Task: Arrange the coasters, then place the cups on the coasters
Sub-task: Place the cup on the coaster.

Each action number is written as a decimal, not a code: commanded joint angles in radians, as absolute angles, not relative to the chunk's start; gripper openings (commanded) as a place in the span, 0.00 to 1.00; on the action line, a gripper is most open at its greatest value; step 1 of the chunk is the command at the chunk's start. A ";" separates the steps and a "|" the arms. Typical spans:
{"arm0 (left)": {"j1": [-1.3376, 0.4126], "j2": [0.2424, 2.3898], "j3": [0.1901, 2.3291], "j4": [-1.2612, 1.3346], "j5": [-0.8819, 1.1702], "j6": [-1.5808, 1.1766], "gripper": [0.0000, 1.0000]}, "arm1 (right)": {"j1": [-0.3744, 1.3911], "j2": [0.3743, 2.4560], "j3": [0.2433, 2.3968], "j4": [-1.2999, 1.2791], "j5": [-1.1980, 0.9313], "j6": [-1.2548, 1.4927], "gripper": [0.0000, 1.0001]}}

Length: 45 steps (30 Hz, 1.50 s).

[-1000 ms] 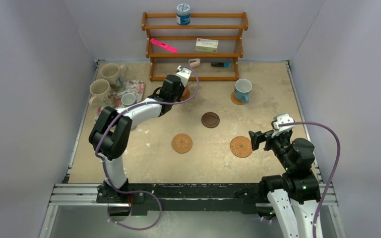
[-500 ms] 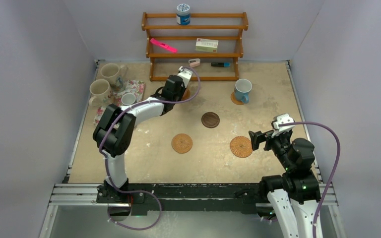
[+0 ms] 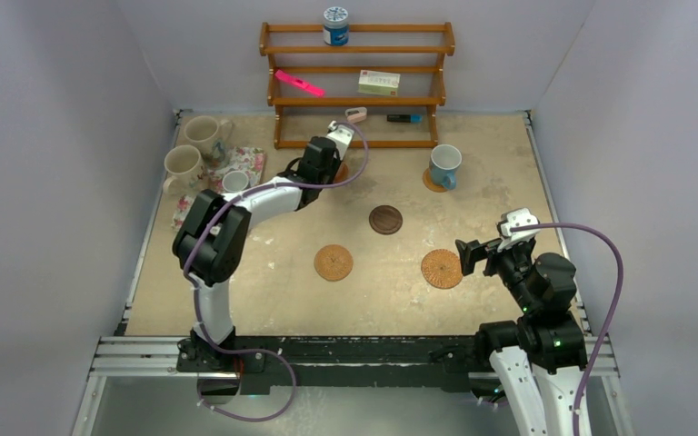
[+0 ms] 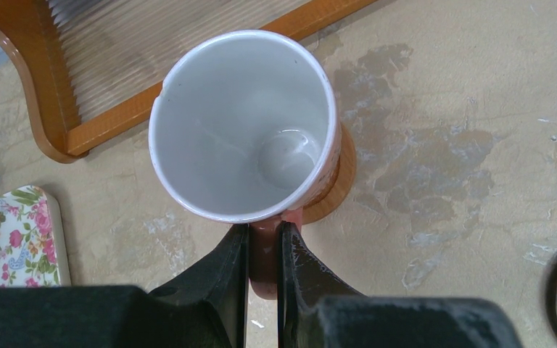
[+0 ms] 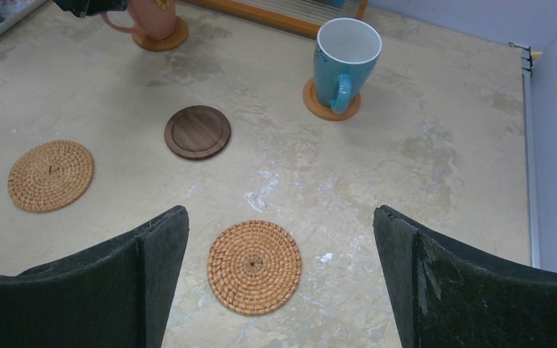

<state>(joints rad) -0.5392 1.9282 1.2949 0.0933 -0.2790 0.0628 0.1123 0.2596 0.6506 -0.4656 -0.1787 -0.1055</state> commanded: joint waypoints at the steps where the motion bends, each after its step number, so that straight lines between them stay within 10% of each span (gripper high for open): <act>1: -0.542 1.919 1.357 0.176 -0.316 0.055 0.00 | 0.118 0.251 0.651 -0.444 -0.199 -0.114 0.99; 45: -0.542 1.908 1.368 0.111 -0.285 0.049 0.01 | 0.121 0.255 0.652 -0.444 -0.203 -0.115 0.99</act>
<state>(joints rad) -0.5392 1.9446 1.3186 0.0780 -0.2916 0.0628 0.1135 0.2596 0.6506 -0.4656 -0.1791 -0.1059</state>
